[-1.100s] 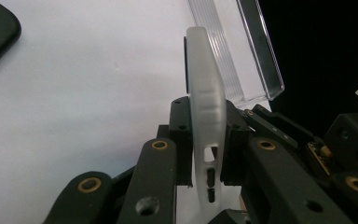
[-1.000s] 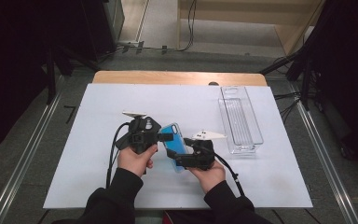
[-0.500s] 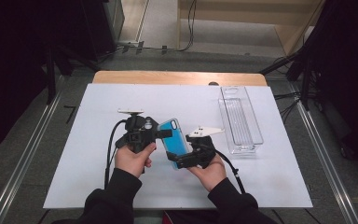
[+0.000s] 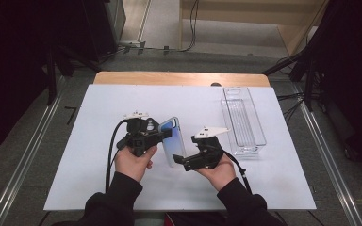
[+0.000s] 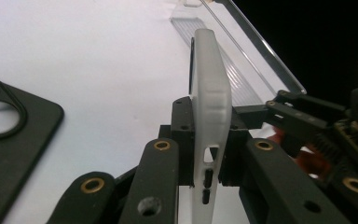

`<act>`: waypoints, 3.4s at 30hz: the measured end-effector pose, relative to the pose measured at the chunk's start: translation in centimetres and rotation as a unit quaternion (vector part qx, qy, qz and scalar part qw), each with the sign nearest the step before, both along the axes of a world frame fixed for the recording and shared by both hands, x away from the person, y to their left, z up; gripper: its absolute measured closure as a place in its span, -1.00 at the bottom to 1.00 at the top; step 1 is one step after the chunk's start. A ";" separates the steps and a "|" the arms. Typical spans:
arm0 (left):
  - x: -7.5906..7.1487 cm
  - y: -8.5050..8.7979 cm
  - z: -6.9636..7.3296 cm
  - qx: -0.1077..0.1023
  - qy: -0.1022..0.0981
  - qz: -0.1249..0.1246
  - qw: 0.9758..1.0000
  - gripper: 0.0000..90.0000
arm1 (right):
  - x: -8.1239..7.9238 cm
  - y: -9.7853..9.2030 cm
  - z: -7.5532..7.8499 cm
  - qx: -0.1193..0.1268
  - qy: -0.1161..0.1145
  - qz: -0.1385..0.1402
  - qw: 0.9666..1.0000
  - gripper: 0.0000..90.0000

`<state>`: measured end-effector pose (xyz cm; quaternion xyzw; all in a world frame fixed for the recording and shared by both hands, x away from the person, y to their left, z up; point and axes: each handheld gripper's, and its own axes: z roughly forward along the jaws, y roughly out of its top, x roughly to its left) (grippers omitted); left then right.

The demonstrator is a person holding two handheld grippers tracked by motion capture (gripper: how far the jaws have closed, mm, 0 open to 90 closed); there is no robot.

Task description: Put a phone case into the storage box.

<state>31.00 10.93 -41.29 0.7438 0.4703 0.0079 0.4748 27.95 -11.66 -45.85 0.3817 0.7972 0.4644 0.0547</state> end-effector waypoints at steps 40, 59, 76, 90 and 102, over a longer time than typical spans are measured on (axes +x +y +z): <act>-2.2 -2.6 -1.0 -0.026 -0.034 -0.045 0.998 0.79 | 0.1 0.2 0.3 0.023 -0.004 -0.022 0.999 -1.00; -3.0 -2.4 0.3 -0.019 -0.036 -0.047 0.998 -0.01 | 0.2 0.0 0.3 0.012 -0.004 -0.022 1.000 -0.66; -2.0 0.0 0.4 -0.017 0.019 -0.123 0.992 -0.25 | 1.3 -1.5 0.1 -0.005 0.003 0.005 1.000 -0.66; -1.5 1.9 -0.9 0.045 0.003 -0.227 0.973 -0.32 | 1.7 -2.8 1.3 -0.004 0.003 0.054 0.999 -0.66; -2.0 3.6 -2.5 0.075 -0.009 -0.237 0.969 -0.32 | 1.6 -4.1 2.5 0.005 0.011 0.067 0.998 -0.66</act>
